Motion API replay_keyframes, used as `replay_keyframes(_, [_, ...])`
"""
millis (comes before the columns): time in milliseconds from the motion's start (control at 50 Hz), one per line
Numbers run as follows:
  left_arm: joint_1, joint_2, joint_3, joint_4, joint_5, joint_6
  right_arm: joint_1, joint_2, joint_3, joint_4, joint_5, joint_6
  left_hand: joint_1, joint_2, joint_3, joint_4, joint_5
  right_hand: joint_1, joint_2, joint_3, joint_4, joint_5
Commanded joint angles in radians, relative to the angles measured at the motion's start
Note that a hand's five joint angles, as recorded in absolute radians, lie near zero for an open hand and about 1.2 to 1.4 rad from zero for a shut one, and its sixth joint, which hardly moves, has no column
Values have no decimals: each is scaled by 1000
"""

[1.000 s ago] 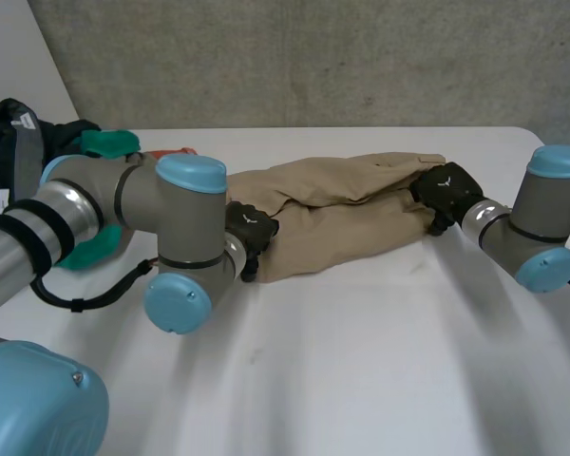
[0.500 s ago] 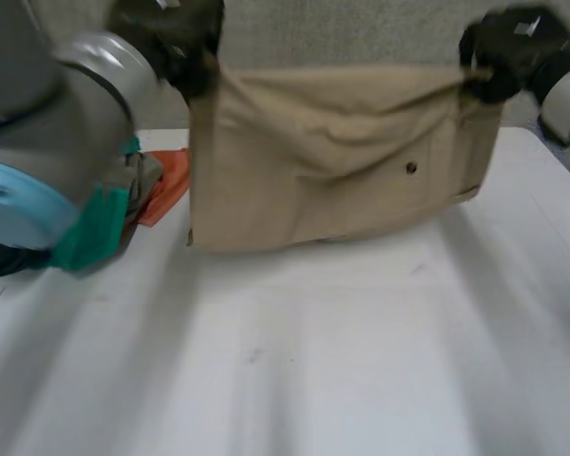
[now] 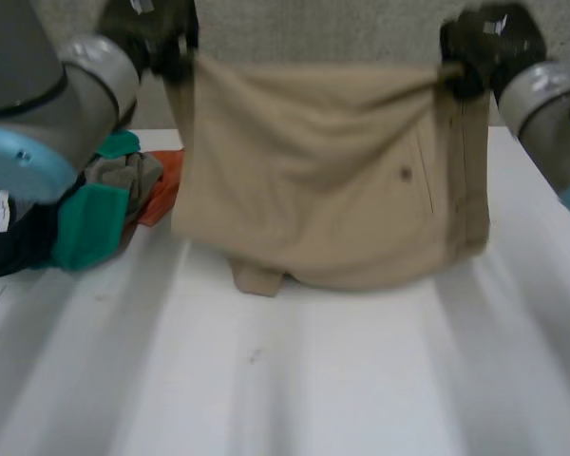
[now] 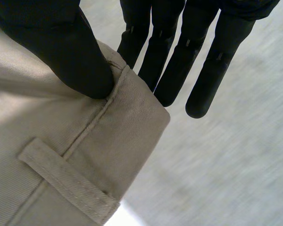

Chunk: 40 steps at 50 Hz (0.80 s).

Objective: Fold the laundry.

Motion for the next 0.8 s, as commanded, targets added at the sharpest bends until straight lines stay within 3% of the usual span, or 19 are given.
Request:
replay_keyframes(20, [34, -3, 274, 285, -43, -201, 47, 32, -113, -504, 139, 37, 261, 201, 211, 198, 212, 315, 236, 214, 200, 213])
replay_keyframes(100, [27, 49, 233, 308, -49, -267, 64, 5, -80, -627, 142, 53, 261, 201, 211, 198, 212, 315, 236, 214, 200, 213])
replay_keyframes(240, [33, 124, -6, 290, -32, -258, 61, -15, -15, -506, 131, 67, 261, 201, 211, 198, 212, 315, 236, 214, 200, 213])
replay_keyframes(380, [48, 197, -352, 305, -4, -240, 45, -16, 173, -420, 93, 120, 261, 201, 211, 198, 212, 315, 236, 214, 200, 213])
replay_keyframes(580, [34, 143, -717, 289, 48, -100, 38, 34, 534, -382, 64, 56, 261, 201, 211, 198, 212, 315, 236, 214, 200, 213])
replay_keyframes(680, [33, 170, -804, 178, 84, -22, 42, -5, 635, -269, 61, -28, 261, 201, 211, 198, 212, 315, 236, 214, 200, 213])
replay_keyframes(800, [31, 290, -878, -122, 140, 75, 35, -186, 718, -5, 61, -149, 261, 201, 211, 198, 212, 315, 236, 214, 200, 213])
